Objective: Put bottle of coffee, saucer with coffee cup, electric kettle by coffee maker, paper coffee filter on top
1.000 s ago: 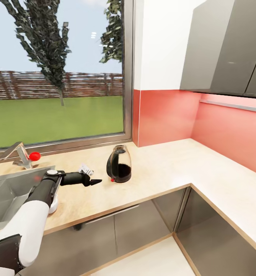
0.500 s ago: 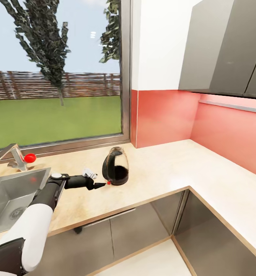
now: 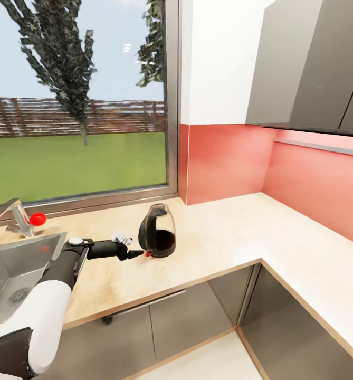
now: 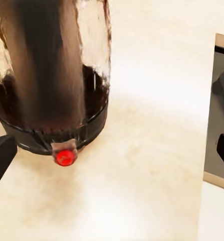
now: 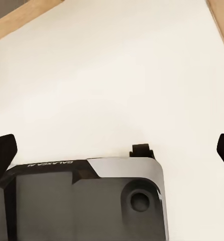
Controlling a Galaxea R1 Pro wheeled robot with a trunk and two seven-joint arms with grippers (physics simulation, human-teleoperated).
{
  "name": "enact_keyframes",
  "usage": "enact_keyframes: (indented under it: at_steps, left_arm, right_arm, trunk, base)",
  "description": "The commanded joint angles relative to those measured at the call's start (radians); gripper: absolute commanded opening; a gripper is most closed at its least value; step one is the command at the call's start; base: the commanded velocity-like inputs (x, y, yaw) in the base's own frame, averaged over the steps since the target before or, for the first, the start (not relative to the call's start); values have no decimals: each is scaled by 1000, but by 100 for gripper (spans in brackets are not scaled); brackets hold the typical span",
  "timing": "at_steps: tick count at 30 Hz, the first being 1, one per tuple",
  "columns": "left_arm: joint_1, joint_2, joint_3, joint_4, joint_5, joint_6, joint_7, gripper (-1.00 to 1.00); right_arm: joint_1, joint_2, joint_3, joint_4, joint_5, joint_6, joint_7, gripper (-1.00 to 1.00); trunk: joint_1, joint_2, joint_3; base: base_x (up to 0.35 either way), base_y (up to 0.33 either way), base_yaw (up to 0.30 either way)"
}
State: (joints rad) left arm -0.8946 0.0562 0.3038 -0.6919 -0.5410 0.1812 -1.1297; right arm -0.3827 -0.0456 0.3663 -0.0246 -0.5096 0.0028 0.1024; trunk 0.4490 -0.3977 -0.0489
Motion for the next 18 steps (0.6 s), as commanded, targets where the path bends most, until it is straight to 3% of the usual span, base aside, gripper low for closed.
enact_keyframes:
  at_steps: [1,11,18]
  left_arm:
    - [-1,-1,5,-1,-5,11,-7,100]
    - [-1,-6,2,-1,-5,11,-7,100]
    - [-1,-7,2,-1,-5,11,-7,100]
  right_arm:
    - [-1,0,8,0,-10,0,3,100]
    - [-1,0,8,0,-10,0,3,100]
    - [1,0,8,0,-10,0,3,100]
  trunk:
    - [1,-2,-2]
    - [1,-2,-2]
    - [1,-2,-2]
  base:
    - [151,0,0]
    - [31,0,0]
    - [129,0,0]
